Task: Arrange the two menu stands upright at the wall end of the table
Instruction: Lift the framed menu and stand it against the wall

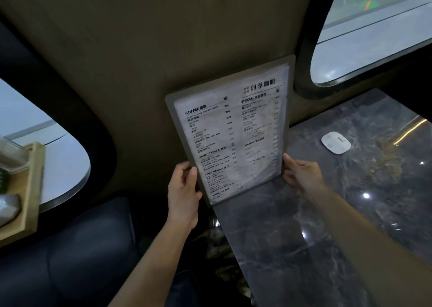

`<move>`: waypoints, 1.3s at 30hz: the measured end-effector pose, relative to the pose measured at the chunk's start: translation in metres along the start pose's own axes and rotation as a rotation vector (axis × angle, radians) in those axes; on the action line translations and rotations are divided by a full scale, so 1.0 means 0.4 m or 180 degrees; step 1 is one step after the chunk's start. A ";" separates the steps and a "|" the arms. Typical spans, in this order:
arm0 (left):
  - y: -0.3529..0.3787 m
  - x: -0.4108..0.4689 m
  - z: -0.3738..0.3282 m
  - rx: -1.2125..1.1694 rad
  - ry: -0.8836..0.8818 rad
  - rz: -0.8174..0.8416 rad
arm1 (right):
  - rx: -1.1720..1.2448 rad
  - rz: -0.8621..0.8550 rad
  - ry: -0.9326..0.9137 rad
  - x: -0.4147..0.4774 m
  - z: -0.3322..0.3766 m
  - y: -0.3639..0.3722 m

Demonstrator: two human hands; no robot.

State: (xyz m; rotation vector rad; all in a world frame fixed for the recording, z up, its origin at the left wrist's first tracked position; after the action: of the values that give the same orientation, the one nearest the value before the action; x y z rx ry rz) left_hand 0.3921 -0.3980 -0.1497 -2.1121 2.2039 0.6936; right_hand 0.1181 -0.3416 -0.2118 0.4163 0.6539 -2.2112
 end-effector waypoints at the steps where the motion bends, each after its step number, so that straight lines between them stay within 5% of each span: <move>1: 0.000 0.004 -0.002 -0.0003 0.0009 -0.0014 | 0.0022 0.0004 0.0004 0.002 0.003 0.004; 14: 0.005 0.031 -0.012 0.0000 0.0119 0.0065 | 0.0287 0.0036 -0.0006 0.052 0.032 0.039; 23: 0.014 0.024 -0.014 -0.0069 0.0228 -0.0068 | -0.0026 0.0093 -0.0057 0.043 0.038 0.033; 28: 0.024 0.009 -0.022 0.0028 0.0254 -0.0237 | -0.0799 0.0202 -0.0302 0.008 0.056 0.022; 32: 0.029 -0.035 -0.054 0.0697 0.1213 -0.0812 | -0.1452 0.0099 -0.0586 -0.020 0.073 -0.007; 36: 0.109 -0.103 -0.077 0.1651 0.2525 0.0114 | -0.2036 -0.0071 -0.0881 -0.057 0.094 -0.072; 39: 0.208 -0.132 -0.053 0.2211 0.2345 0.1019 | -0.2453 -0.0320 -0.1148 -0.094 0.109 -0.151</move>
State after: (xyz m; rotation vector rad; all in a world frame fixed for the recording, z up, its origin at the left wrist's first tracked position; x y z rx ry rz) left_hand 0.3236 -0.3556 -0.0889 -1.7895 2.5540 -0.9052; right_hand 0.0930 -0.3102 -0.1388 -0.4040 1.2518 -1.8632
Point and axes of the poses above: each hand's wrist, its own x-axis towards the middle knuckle, its own y-axis out of the palm, z = x × y, the point moved 3 cm from there along x, towards the middle knuckle, and after that the axes turned 15 degrees about -x, right-handed, at the moved point
